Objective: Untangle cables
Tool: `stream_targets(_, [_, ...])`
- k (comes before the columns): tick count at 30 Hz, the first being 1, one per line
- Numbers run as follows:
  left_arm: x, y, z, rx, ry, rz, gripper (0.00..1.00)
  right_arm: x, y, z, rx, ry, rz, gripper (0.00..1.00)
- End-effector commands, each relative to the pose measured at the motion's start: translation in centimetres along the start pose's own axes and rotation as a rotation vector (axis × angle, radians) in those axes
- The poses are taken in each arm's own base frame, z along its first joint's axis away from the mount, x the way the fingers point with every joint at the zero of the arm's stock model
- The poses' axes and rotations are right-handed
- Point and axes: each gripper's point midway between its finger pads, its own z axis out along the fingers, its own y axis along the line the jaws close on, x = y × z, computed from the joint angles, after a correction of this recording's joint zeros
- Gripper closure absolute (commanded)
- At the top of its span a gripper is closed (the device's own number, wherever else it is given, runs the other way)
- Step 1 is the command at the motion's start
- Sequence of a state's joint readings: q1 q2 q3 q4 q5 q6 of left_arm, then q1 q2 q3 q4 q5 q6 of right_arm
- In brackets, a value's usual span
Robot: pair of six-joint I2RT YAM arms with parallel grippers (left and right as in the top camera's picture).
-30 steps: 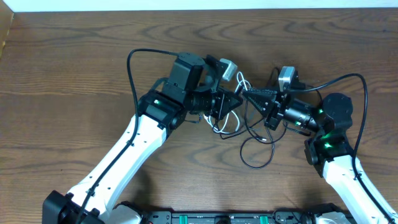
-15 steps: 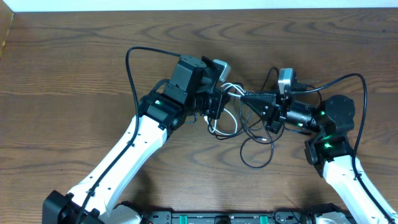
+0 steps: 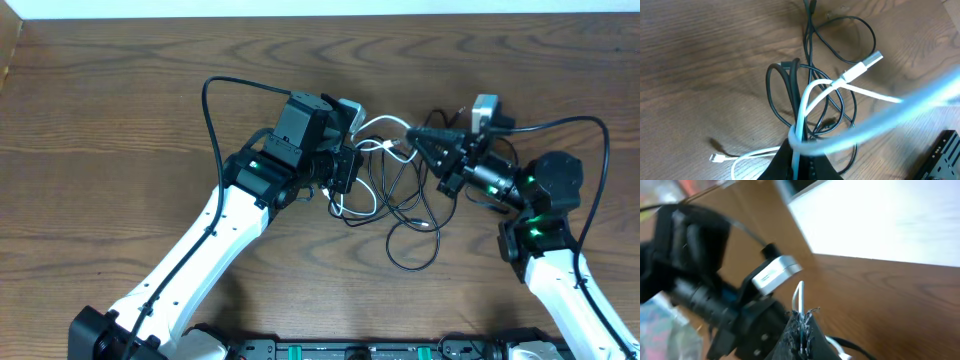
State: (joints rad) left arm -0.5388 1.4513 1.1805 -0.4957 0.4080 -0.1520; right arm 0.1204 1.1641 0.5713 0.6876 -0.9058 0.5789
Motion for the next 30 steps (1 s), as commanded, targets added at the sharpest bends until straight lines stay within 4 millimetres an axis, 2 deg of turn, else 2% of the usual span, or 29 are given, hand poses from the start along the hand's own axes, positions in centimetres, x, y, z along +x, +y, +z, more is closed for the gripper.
stream_targets(1, [-0.1, 0.9, -0.2, -0.056, 0.001, 0.013, 0.92, -1.7, -2.4, -1.0, 0.121, -0.08, 0.106, 0.99])
stream_targets(11, [0.3, 2.1, -0.3, -0.128, 0.013, 0.006, 0.92, -1.3, -7.3, -3.3, 0.327, -0.122, 0.292, 0.99])
stream_targets(20, [0.2, 3.0, -0.4, -0.178, 0.008, 0.008, 0.92, -0.7, -8.5, -4.1, 0.374, -0.114, 0.331, 0.99])
stream_targets(25, [0.2, 3.2, -0.5, -0.191, 0.005, 0.008, 0.92, 0.8, -9.6, -4.6, 0.433, -0.083, 0.394, 0.99])
stream_targets(30, [0.1, 3.4, -0.5, -0.202, 0.002, 0.009, 0.92, 3.8, -11.6, -5.9, 0.57, -0.03, 0.509, 0.99])
